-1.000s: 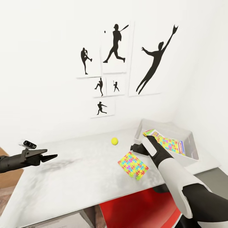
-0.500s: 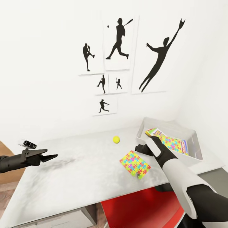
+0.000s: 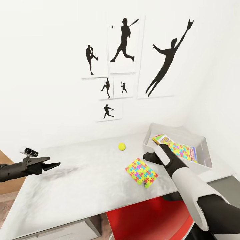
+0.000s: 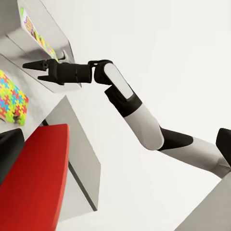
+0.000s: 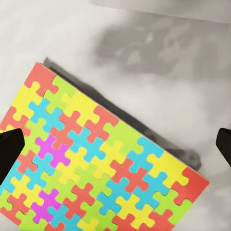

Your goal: Put all the toys in the child's room - the three board games (two on the bed and one on the table), the two jigsaw puzzles on the table, and the tennis ball on the table - inside the toy box on the table in the child's room.

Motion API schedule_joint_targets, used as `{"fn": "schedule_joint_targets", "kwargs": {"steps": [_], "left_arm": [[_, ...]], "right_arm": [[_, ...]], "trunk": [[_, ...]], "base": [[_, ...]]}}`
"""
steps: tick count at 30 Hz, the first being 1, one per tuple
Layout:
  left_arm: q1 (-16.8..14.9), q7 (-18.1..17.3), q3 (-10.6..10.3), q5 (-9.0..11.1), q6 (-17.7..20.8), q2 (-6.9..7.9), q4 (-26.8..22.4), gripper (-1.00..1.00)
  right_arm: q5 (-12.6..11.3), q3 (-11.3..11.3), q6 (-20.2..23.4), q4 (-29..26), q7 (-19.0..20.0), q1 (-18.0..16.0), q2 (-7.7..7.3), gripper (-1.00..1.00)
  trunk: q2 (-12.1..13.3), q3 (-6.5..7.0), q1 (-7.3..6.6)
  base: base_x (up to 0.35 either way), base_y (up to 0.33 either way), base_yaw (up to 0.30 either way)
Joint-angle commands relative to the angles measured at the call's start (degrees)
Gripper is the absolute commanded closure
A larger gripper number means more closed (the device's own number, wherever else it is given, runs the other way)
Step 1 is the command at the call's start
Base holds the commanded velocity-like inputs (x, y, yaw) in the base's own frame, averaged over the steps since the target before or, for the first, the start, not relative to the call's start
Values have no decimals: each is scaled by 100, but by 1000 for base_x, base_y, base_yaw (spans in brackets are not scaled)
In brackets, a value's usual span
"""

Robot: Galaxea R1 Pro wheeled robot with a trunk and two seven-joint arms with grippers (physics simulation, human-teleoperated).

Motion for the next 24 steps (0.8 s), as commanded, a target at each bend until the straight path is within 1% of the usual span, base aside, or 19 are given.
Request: {"fn": "schedule_joint_targets", "kwargs": {"steps": [1,7,24], "left_arm": [[-7,-27,-18,9,59,8,3,-100],[-7,-27,-18,3,56,15,3,-100],[-7,-27,-18,2,58,-3,3,-100]], "right_arm": [[-55,28,9,-4,-55,-5,8,-100],[-55,25,9,-3,-55,-4,12,-100],[-47,24,9,52,-49,-4,-6,-100]], "trunk": [[-12,-12,4],[-12,-21,4],[-12,-171,4]], "base": [[0,0,-10],[0,0,-3],[0,0,0]]}}
